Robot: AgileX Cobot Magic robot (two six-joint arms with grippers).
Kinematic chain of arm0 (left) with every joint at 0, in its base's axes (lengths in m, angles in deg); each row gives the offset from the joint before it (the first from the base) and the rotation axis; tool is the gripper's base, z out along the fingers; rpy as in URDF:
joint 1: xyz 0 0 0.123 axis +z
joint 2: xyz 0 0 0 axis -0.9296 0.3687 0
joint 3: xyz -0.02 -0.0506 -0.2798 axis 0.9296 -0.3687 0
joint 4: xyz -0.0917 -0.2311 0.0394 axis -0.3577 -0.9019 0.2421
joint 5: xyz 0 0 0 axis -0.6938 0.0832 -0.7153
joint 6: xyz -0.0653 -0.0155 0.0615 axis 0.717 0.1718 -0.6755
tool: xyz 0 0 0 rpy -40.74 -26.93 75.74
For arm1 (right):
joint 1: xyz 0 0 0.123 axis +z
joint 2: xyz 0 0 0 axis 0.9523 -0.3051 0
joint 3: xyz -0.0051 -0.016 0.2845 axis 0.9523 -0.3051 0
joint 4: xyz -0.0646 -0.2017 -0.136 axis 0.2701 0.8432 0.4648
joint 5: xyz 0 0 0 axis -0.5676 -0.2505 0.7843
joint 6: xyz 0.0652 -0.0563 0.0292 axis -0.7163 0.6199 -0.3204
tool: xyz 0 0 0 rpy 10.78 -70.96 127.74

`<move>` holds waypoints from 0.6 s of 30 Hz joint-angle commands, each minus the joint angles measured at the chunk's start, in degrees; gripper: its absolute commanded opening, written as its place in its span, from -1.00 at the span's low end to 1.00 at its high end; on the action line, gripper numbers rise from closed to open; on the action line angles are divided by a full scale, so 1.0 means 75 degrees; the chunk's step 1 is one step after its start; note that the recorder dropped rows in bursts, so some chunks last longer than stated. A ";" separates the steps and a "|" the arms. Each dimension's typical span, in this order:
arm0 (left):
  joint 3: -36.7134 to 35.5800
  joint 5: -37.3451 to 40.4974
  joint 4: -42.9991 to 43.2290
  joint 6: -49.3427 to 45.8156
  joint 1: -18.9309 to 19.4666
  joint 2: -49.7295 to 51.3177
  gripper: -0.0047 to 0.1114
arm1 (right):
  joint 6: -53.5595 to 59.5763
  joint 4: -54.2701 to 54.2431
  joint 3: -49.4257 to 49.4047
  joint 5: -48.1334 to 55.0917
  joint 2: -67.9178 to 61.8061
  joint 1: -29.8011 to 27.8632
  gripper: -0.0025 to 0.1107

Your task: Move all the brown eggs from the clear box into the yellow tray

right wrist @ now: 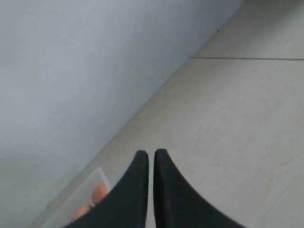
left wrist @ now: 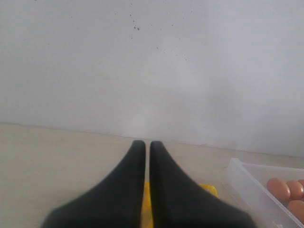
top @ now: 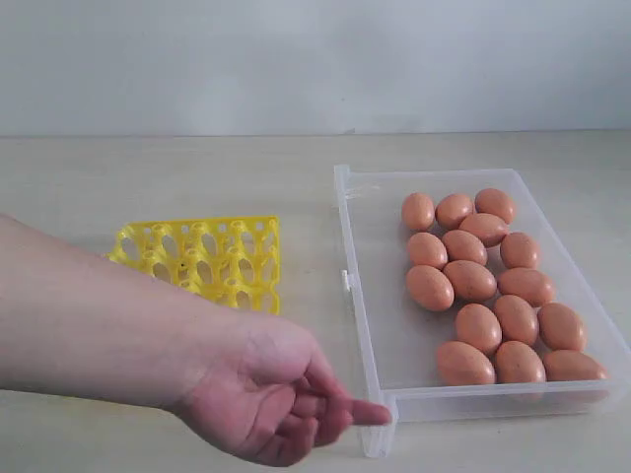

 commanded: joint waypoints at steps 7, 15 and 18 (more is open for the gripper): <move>0.0024 -0.0123 -0.0069 0.0057 -0.0044 -0.0021 -0.85 | -0.0938 -0.0346 -0.0001 -0.2461 -0.0047 -0.0013 -0.96; 0.0024 -0.0123 -0.0069 0.0057 -0.0044 -0.0021 -0.85 | 0.0603 -0.0128 0.3639 -0.1005 -0.0507 0.0018 -0.96; 0.0024 -0.0123 -0.0069 0.0057 -0.0044 -0.0021 -0.85 | 0.2539 -0.0596 0.5317 0.0301 -0.1384 0.0195 -0.96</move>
